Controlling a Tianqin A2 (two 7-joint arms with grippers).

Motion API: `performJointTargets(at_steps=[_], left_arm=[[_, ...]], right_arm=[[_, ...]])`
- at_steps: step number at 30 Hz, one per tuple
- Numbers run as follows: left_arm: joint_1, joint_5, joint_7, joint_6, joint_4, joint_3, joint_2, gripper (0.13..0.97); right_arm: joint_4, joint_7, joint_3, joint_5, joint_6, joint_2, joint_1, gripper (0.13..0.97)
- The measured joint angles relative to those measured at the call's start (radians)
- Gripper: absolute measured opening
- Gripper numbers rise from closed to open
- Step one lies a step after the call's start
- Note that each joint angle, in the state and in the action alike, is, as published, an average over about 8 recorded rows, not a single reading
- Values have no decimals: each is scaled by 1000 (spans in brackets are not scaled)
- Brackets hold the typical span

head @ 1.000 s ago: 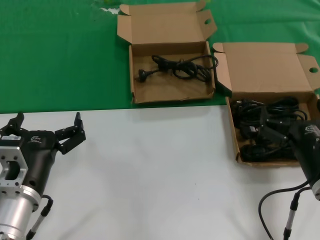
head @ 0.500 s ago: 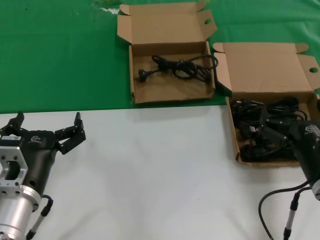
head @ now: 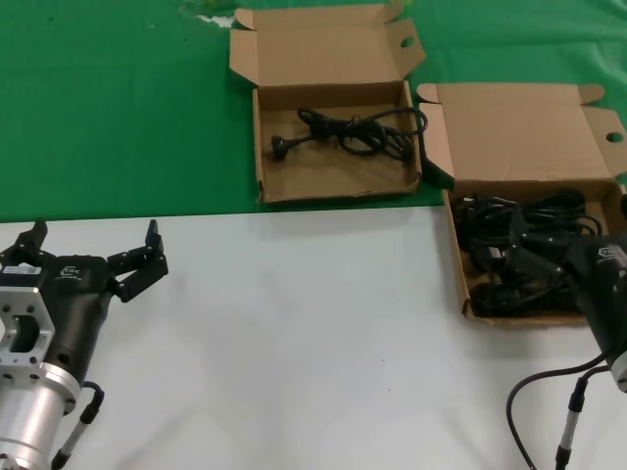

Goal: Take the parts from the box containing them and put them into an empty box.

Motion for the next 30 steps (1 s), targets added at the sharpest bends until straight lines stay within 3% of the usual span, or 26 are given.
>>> performJointTargets(at_steps=[30], left_arm=[[0,0,0,0,0,0,0,966]], right_arm=[[0,0,0,0,0,0,0,966]])
